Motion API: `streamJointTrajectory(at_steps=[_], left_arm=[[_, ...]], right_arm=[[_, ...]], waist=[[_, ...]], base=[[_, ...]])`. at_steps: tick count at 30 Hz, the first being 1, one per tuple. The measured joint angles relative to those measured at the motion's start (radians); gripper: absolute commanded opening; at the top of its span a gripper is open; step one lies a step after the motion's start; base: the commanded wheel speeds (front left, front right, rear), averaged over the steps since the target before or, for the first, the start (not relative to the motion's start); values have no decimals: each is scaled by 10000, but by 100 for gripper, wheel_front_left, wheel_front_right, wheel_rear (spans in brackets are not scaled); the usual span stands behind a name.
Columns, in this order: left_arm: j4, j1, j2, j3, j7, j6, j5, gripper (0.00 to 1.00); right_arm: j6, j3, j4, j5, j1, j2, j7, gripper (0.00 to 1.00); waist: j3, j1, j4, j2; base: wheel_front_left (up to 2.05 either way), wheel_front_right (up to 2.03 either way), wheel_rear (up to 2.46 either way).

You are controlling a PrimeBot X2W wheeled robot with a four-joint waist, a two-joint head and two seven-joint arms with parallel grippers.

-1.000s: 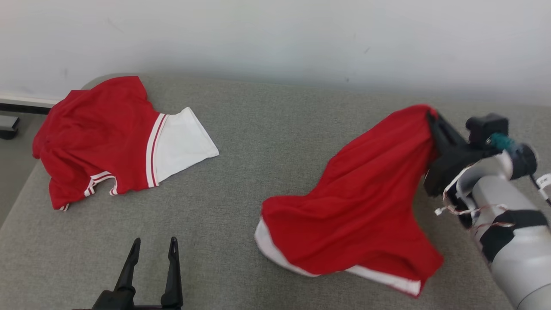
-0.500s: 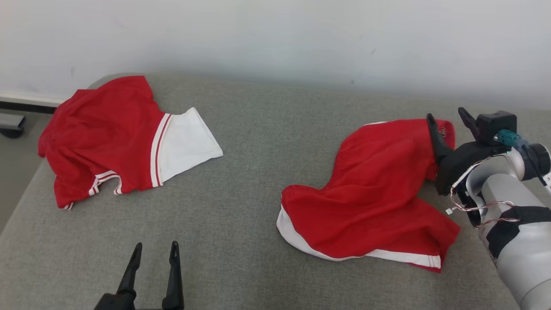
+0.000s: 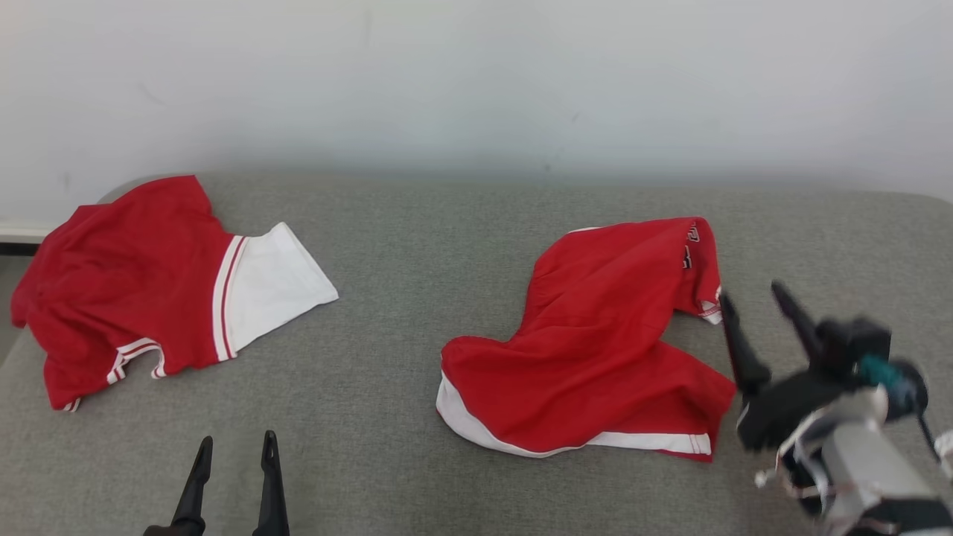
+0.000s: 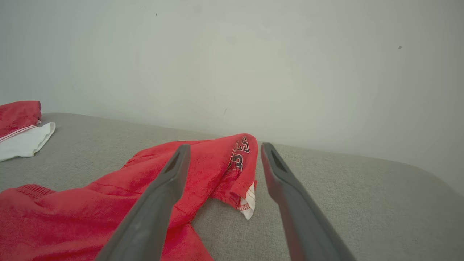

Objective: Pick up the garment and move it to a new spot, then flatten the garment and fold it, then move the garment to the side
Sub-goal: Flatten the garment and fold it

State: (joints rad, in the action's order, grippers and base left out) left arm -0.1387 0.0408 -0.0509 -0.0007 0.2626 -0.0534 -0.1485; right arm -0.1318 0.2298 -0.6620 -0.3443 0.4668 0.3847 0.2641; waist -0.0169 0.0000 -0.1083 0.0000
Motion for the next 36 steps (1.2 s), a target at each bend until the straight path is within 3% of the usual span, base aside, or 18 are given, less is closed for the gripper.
streamJointTrajectory(at_steps=[7,12,19,28,29,30,31,36], left_arm=[[136,124,2,-10,0,13,81,100],[153,137,4,-35,0,36,176,100],[136,137,2,-33,0,6,182,100],[115,36,0,-31,0,-56,247,100],[105,30,4,-27,0,-56,249,100],[92,30,0,-17,0,-56,249,100],[71,30,0,-17,0,-58,249,100],[35,39,2,-23,0,-27,249,100]], right_arm=[[0,-539,1455,65,-2183,-556,0,100],[0,-663,1848,230,-3340,-1114,0,100],[0,-884,1358,401,-3628,-1296,0,100],[0,-727,10,347,-2740,-1363,0,100],[0,-667,-192,278,-2632,-1375,2,78],[0,-608,-380,222,-2535,-1392,0,16],[0,-569,-539,186,-2452,-1404,0,0],[0,-424,-387,17,-2333,-1425,0,0]], waist=[[34,-1,223,0],[8,0,208,0],[-34,0,141,0],[-232,0,-82,0],[-253,0,-98,0],[-269,0,-110,0],[-277,0,-121,0],[-203,0,-136,0]], base=[[0,0,0],[0,0,0],[0,0,0],[0,0,0],[0,0,0],[0,0,0],[0,0,0],[0,0,0]])
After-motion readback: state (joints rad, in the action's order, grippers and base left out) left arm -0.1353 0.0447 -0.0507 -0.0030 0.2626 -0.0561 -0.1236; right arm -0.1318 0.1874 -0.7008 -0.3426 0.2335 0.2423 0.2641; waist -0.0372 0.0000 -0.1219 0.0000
